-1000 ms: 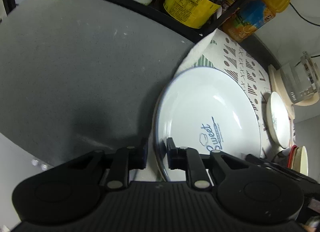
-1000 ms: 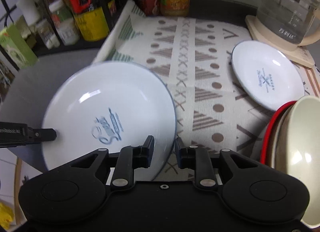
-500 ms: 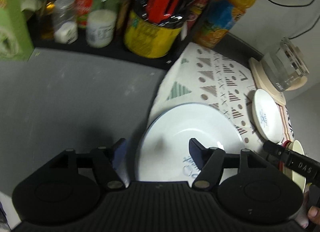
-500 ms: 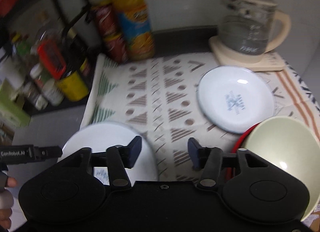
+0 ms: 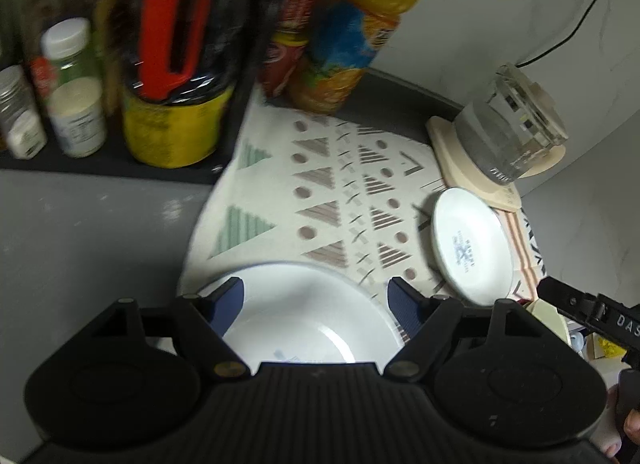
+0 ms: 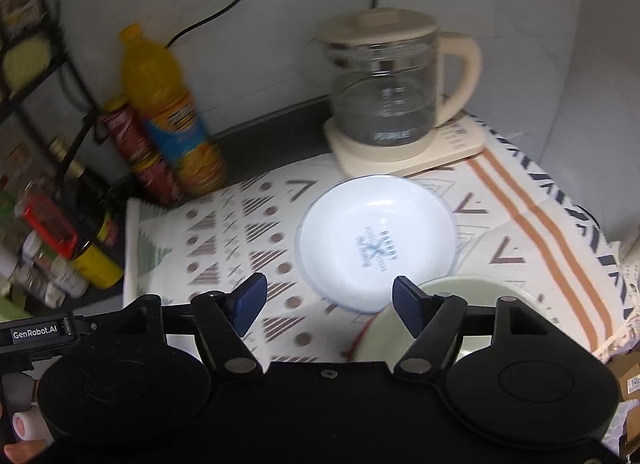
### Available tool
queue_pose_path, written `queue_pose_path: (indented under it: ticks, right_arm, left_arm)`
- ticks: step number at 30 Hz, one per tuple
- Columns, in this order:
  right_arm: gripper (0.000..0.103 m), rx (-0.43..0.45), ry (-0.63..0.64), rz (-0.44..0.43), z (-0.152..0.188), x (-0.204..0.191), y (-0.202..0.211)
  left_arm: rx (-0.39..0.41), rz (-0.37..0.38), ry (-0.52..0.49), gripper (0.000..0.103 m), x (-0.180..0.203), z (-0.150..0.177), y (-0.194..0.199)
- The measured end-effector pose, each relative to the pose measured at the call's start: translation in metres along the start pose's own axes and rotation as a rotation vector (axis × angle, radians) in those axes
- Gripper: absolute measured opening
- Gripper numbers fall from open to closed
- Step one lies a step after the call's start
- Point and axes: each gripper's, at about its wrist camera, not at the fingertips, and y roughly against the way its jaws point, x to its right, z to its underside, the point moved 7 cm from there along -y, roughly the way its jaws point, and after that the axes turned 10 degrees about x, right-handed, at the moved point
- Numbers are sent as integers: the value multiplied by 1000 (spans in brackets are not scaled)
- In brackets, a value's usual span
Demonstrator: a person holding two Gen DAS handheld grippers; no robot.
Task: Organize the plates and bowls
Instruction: 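Move both grippers to the white 'Bakery' plate rim and close them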
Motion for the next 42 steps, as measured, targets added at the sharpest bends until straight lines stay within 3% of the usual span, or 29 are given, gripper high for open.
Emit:
queue_pose_path:
  ticks: [6, 10, 18, 29, 38, 42]
  right_arm:
    - [69, -21, -49, 30, -14, 39, -21]
    - [67, -85, -86, 27, -17, 60, -41]
    - [54, -221, -92, -4, -20, 90, -93]
    - [42, -365, -63, -49, -15, 109, -154]
    - [27, -471, -74, -83, 2, 122, -178]
    - [23, -473, -86, -114, 1, 123, -182]
  left_arm:
    - [-6, 32, 3, 77, 32, -2, -22]
    - [-16, 50, 18, 77, 56, 0, -44]
    - [-61, 51, 64, 73, 100, 13, -95]
    - [-118, -10, 179, 40, 121, 25, -149]
    - [-153, -34, 257, 21, 129, 44, -175]
    - [-149, -38, 260, 15, 133, 43, -180]
